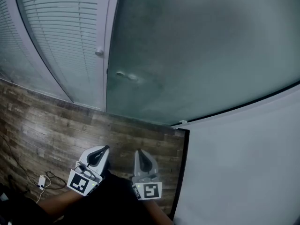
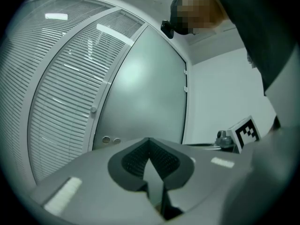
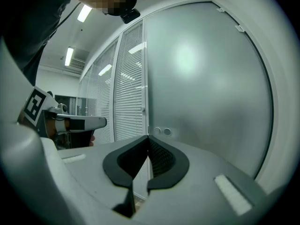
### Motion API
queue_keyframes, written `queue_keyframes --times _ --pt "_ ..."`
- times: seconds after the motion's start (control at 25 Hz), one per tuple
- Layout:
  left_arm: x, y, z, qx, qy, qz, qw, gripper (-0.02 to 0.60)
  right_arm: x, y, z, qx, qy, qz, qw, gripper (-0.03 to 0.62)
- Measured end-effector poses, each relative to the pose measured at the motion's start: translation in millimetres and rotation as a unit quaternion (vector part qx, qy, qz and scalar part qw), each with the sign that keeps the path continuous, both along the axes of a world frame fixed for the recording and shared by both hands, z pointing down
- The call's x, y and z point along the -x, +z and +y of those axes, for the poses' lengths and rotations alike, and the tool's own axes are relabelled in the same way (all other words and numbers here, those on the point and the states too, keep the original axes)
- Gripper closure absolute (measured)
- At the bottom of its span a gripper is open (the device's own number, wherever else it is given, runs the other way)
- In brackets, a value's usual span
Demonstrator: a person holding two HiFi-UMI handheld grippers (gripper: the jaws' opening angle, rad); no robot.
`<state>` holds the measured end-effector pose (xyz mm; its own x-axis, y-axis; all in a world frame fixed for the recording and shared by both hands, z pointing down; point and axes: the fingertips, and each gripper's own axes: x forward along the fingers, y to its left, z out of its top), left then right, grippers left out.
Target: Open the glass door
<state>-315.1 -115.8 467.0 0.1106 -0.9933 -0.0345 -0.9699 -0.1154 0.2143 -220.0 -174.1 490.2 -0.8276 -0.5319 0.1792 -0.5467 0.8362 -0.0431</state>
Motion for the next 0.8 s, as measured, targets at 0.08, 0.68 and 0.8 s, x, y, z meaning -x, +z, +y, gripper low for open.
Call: queue_keyframes --times 0.08,0.68,0.8 --pt "8.2 3.0 -4.7 0.010 0.005 0.002 0.9999 0.581 11.1 1.4 -5.7 0.004 -0.004 -0.005 1.000 0.592" --pt "38.9 3.4 -19.6 0.012 0.006 0.011 0.9999 0.581 41.0 4.8 -13.4 0.018 -0.019 -0.024 0.999 0.592" --pt "40.3 2.6 -19.6 0.016 -0.002 0.013 0.9998 0.581 40.1 7.1 -20.2 0.027 -0.015 -0.025 0.999 0.592"
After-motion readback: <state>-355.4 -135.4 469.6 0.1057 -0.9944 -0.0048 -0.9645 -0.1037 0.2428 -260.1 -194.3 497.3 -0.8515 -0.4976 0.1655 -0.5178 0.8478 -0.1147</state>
